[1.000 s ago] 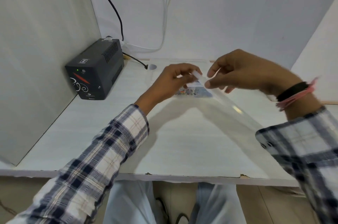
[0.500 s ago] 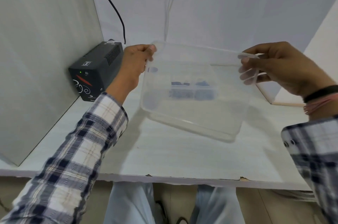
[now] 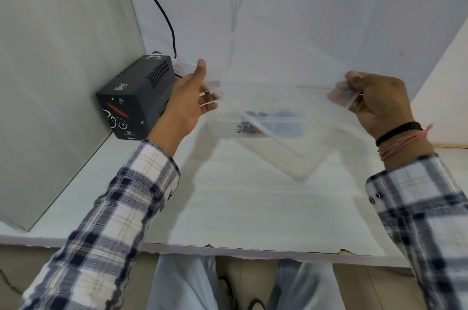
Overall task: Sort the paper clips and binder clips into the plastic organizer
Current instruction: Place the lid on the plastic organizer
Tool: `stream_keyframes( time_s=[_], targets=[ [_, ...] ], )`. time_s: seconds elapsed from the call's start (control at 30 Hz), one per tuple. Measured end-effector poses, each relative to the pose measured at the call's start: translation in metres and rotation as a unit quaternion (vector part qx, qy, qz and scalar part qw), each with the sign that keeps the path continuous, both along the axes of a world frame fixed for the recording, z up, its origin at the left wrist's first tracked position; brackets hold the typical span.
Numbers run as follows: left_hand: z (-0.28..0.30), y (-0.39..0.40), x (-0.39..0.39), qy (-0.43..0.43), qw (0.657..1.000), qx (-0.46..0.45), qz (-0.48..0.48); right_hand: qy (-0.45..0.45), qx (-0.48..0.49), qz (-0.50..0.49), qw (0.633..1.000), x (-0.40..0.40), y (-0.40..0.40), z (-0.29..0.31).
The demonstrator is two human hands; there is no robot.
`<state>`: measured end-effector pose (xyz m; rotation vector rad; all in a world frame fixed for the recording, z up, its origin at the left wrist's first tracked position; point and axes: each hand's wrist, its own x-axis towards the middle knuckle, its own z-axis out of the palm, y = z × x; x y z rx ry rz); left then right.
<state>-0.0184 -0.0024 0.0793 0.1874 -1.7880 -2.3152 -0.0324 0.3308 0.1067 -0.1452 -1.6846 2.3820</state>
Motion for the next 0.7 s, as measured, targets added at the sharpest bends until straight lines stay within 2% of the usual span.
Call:
stream_keyframes(
  time_s=[0.1, 0.2, 0.33, 0.4, 0.5, 0.6, 0.7],
  targets=[
    [-0.001, -0.008, -0.005, -0.023, 0.998, -0.052, 0.003, -0.008, 0.021, 0.023, 0.999, -0.001, -0.002, -0.007],
    [-0.01, -0.009, -0.009, -0.03, 0.994, -0.101, -0.001, -0.005, -0.032, 0.021, 0.999, -0.003, -0.003, -0.014],
    [-0.017, -0.003, -0.013, -0.018, 0.995, -0.078, 0.066, -0.021, -0.069, 0.056, 0.996, -0.008, -0.007, -0.023],
    [-0.018, -0.004, -0.019, -0.022, 0.992, -0.071, 0.103, -0.031, 0.003, 0.099, 0.995, -0.011, -0.009, -0.029],
    [-0.019, -0.003, -0.024, -0.037, 0.989, -0.067, 0.125, -0.022, 0.179, 0.12, 0.976, -0.016, -0.009, -0.04],
    [-0.018, -0.001, -0.032, -0.058, 0.988, -0.085, 0.119, -0.002, 0.303, 0.063, 0.951, -0.036, -0.01, -0.055],
    [-0.024, -0.002, -0.045, -0.088, 0.978, -0.134, 0.134, 0.015, 0.387, -0.004, 0.922, -0.061, -0.016, -0.066]
  ],
)
